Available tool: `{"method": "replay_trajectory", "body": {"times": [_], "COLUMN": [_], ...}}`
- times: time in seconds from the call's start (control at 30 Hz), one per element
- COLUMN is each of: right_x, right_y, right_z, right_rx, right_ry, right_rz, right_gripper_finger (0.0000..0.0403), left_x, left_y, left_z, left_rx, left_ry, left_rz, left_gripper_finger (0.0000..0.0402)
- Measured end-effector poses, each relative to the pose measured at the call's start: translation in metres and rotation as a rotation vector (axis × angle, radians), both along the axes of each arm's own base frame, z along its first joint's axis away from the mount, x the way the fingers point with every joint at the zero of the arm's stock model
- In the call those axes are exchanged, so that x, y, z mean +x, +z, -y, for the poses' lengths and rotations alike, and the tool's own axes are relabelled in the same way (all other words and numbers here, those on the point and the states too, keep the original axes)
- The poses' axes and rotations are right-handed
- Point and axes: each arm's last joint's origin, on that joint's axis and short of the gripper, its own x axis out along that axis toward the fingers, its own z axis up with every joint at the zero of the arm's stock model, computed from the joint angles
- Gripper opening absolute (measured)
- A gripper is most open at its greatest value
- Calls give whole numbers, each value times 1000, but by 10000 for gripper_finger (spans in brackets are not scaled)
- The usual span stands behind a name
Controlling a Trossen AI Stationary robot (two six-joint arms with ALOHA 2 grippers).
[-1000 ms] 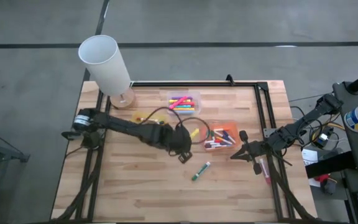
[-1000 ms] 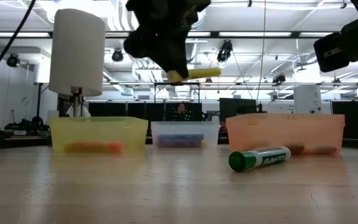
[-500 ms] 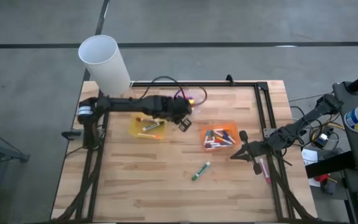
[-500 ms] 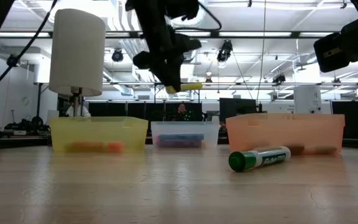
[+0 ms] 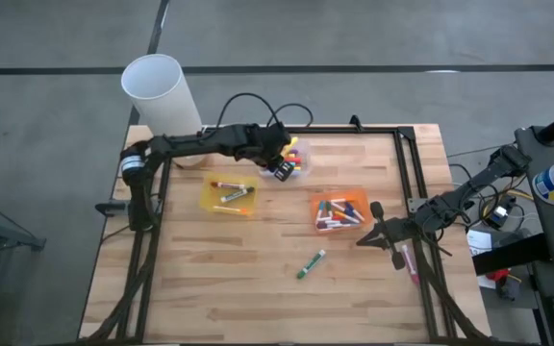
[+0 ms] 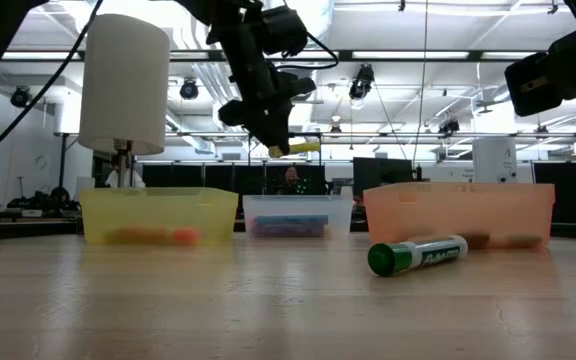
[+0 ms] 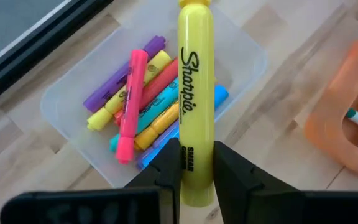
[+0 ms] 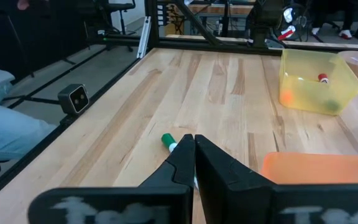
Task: Pick & Place Markers
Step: Put the large yellow highlighter pen into the transparent bin, then put the pink marker pen into the transparent yellow bin
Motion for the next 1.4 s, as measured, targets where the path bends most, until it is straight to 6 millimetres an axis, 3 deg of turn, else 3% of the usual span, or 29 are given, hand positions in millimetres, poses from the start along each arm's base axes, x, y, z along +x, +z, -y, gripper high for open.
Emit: {"method": "replay_trajectory", "body": {"times": [0.13,0.43,0.77,0.9,1.1,1.23,1.4], "right_x": [0,0,0,0,0,0,0], "right_y": [0,0,0,0,0,0,0], "right_z": [0,0,0,0,0,0,0], "right_rx": [0,0,0,0,0,0,0], "right_ry": [0,0,0,0,0,0,0], "right_rz": [0,0,0,0,0,1,0], "right_gripper_finger": [8,8,8,8,8,8,8], "left_x": [0,1,2,2,2,2,6], "left_y": [0,0,-1,-1,-7,-12,-27], "left_z": [1,1,9,9,12,21,50], "left_rx": [10,13,-4,-14,-47,-36,-67], "left_ry": [-24,-26,-49,-76,-51,-99,-175], "left_rz": [-9,0,-17,-17,-12,-25,54], "left_gripper_finger": [81,176,184,151,15,5,2]}}
